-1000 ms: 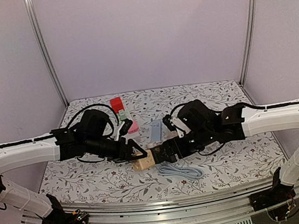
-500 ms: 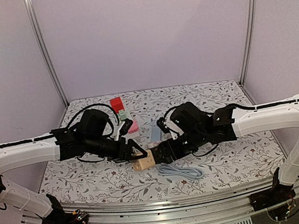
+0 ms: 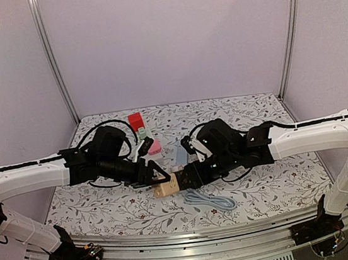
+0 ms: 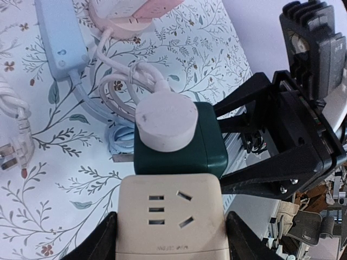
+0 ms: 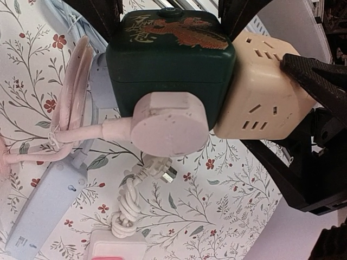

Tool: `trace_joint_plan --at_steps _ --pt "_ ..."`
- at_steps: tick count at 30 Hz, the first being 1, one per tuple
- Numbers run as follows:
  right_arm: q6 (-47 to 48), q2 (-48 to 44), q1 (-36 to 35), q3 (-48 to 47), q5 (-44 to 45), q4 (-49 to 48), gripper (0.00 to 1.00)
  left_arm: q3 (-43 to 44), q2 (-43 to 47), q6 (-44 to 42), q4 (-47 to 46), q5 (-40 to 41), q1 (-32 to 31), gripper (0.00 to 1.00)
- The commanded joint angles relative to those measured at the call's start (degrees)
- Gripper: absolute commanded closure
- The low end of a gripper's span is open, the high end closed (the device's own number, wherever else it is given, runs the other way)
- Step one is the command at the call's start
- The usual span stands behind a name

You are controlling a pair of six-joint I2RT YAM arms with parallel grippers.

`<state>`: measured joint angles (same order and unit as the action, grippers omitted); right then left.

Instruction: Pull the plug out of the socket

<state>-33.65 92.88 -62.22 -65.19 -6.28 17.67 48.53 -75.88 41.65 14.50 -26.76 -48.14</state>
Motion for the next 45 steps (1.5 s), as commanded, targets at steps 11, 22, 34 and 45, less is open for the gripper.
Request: trace_joint_plan --at_steps 11,22,34,45 --pt "-10.6 0.4 -0.2 3.2 6.0 -7.3 0.74 -3.7 2.4 3.5 -4.5 2.5 0.0 0.0" --pt "-12.4 0.5 -0.2 3.7 8.4 -8.1 0.75 -9.8 3.5 9.9 -10.0 3.5 -1.2 0.0" --pt "-12.3 0.2 -0.2 4.0 8.6 -8.2 0.75 -7.7 -0.9 12.9 -16.4 5.1 -2.2 0.07" --pt "-9.1 0.2 -0.1 4.7 8.6 -8.2 0.75 -7.0 -1.4 13.9 -14.7 8.1 -2.7 0.57"
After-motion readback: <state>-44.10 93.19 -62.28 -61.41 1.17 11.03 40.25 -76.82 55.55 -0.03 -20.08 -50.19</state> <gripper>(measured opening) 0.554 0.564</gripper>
